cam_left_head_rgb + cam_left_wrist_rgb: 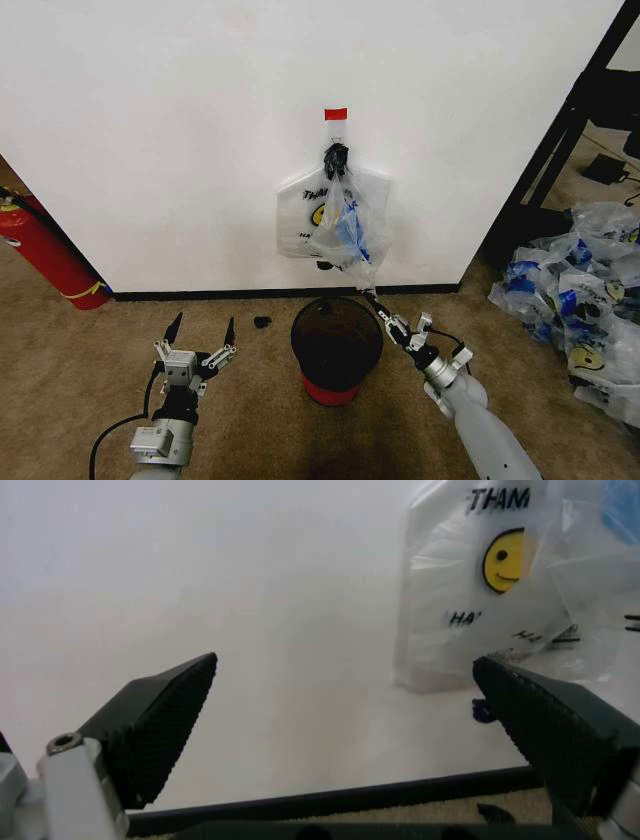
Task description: Pick up the garbage bag from the wall and place it over the trash bin.
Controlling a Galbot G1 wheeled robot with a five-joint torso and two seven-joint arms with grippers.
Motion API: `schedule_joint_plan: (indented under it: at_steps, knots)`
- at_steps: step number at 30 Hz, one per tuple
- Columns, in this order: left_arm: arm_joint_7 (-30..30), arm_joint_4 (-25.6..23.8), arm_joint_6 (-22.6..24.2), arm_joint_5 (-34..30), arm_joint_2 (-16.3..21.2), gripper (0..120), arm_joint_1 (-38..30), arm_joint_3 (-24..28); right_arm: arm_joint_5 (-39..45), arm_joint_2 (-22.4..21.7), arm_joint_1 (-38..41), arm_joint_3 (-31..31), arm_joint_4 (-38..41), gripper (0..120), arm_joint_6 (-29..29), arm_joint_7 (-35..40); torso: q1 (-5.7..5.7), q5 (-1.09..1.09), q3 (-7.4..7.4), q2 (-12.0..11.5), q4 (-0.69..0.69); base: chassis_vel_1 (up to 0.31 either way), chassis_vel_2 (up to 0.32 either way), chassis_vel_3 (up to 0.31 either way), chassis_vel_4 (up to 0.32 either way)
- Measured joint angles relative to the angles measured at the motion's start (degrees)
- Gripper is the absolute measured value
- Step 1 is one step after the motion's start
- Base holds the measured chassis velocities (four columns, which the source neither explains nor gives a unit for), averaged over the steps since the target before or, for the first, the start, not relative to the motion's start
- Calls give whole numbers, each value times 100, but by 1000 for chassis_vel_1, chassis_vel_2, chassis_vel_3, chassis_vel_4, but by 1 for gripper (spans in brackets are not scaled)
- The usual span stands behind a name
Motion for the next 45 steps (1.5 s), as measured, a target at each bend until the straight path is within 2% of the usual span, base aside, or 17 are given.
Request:
schedule_joint_plan:
  at_steps: [27, 45]
  knots:
    - [-1, 50, 21, -6, -32, 100, -23, 33, -271, -7, 25, 356, -430, 0, -31, -297, 0, 0, 0, 0, 0, 0, 0, 0, 0]
    - [-3, -3, 10, 30, -76, 100, 11, 40, -258, -41, 12, 374, -406, 0, -9, -305, 0, 0, 0, 0, 0, 0, 0, 0, 0]
